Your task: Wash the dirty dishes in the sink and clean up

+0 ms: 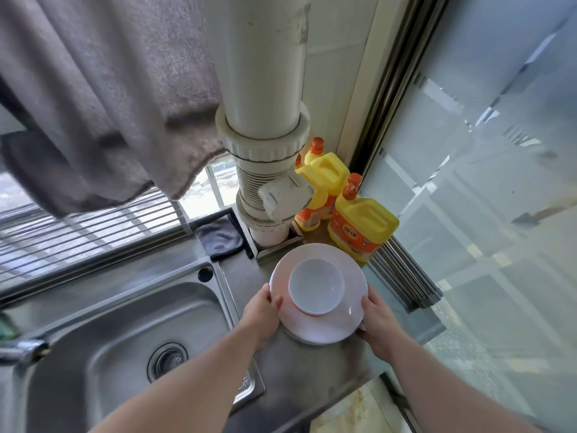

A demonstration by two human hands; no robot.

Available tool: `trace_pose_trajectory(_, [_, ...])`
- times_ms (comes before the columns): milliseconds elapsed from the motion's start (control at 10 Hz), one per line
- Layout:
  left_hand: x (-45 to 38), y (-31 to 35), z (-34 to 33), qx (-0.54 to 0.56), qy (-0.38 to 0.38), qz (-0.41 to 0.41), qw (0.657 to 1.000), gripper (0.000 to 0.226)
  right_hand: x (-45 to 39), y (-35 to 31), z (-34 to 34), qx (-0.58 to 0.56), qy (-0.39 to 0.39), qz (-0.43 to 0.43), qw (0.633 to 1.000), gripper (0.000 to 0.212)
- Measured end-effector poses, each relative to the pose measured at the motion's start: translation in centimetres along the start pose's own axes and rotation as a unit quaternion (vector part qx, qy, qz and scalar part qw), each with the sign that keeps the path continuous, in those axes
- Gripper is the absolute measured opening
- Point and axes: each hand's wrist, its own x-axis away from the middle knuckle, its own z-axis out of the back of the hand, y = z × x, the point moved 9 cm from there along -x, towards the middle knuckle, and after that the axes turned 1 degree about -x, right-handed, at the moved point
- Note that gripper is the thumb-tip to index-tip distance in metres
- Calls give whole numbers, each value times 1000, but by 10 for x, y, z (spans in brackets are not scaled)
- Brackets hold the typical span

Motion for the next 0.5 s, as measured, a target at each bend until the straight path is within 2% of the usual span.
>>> trace_pose_trajectory(200, [43, 30, 17, 16, -4, -21, 1000, 20, 7, -3, 1, 45, 8, -13, 999, 35])
trace_pose_trajectory(400, [84, 49, 62, 51, 7, -34, 998, 25, 11, -7, 7, 58, 36, -50, 996, 32])
trace_pose_trajectory(500, [105, 44, 96, 77, 20, -41, 996, 29, 27, -24, 12, 72, 96, -5, 993, 46])
